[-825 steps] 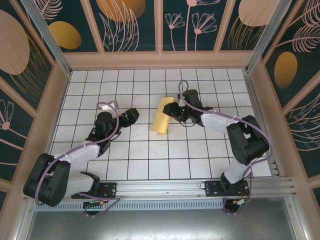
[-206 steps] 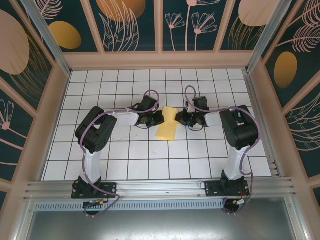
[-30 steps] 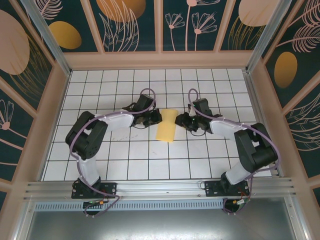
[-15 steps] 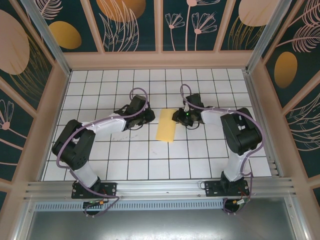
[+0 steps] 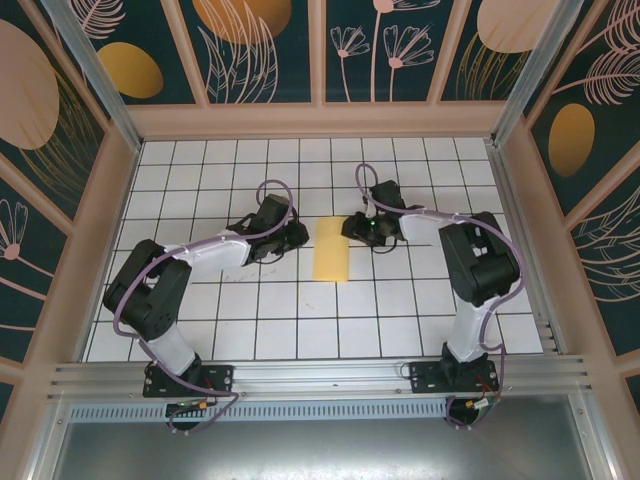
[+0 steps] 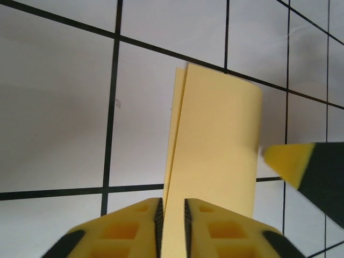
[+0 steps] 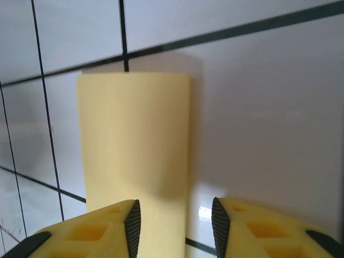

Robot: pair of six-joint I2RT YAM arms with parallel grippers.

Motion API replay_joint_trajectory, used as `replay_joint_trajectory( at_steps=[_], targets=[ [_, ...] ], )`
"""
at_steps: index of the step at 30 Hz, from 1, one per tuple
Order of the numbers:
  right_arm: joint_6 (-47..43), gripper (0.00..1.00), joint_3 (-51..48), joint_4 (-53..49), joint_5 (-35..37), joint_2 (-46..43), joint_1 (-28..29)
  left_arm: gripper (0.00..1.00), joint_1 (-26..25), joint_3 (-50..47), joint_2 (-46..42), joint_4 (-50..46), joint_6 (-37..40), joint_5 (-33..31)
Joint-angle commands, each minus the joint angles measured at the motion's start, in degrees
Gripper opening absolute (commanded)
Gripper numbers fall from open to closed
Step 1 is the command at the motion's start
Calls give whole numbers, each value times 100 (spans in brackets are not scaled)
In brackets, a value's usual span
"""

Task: Fold a paper plane with a square sheet of paper (pick it up from the middle)
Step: Fold the triangle a second time at the center of the table.

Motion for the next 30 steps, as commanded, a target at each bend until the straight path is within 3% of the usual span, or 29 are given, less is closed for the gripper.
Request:
replay_joint_trajectory(
  at_steps=[1,4,8,13,30],
  targets=[
    [227,44,-389,97,152,-670,-64,28,134,-105,47,393,-156,321],
    [556,42,-699,579,-394,-835,51,39,228,-114,75,587,-221,640],
    [881,41,-891,1035,-748,-722,178,42,320,-61,373,791,-292,1097],
    [943,40,-966,1141,-832,-528,205,43,330,80,639,910,-347,1481],
    [909,38,-1274,1298,-908,-137,154,45,330,365,1031,960,-318,1800]
  ],
)
